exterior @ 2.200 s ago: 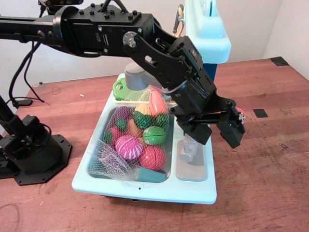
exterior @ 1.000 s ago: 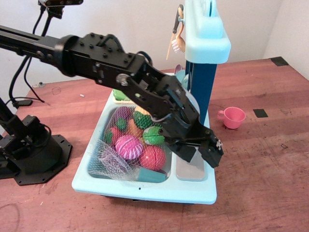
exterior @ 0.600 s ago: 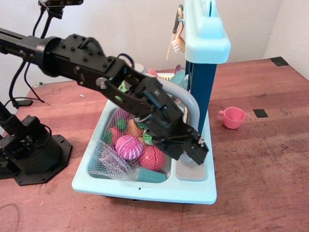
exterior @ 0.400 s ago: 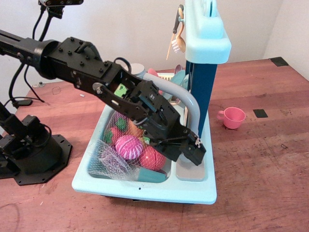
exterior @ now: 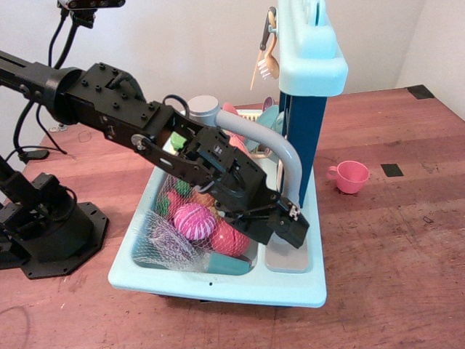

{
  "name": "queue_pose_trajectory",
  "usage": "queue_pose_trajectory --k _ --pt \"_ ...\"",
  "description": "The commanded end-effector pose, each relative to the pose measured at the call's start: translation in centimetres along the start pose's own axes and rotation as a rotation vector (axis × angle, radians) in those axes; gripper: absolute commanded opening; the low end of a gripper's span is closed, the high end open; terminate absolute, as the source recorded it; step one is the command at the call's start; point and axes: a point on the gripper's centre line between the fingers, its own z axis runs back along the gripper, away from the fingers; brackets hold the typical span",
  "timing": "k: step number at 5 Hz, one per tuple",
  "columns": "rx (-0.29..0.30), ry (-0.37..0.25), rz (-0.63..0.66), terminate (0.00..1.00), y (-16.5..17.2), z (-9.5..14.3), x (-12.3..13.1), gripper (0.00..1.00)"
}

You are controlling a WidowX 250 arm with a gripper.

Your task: Turn lever vertical to front

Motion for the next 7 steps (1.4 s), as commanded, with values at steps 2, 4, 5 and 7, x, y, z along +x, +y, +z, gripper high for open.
queue_pose_trajectory --k 2,4,5,7 --pt "0.16 0.006 0.085 0.0 5.7 6.4 -3.7 1.0" --pt "0.157 0.016 0.105 0.0 7.0 8.7 -5.1 1.0" --pt "0.157 0.016 0.105 0.0 7.0 8.7 -5.1 1.0" --pt "0.157 0.016 0.105 0.0 7.0 8.7 -5.1 1.0"
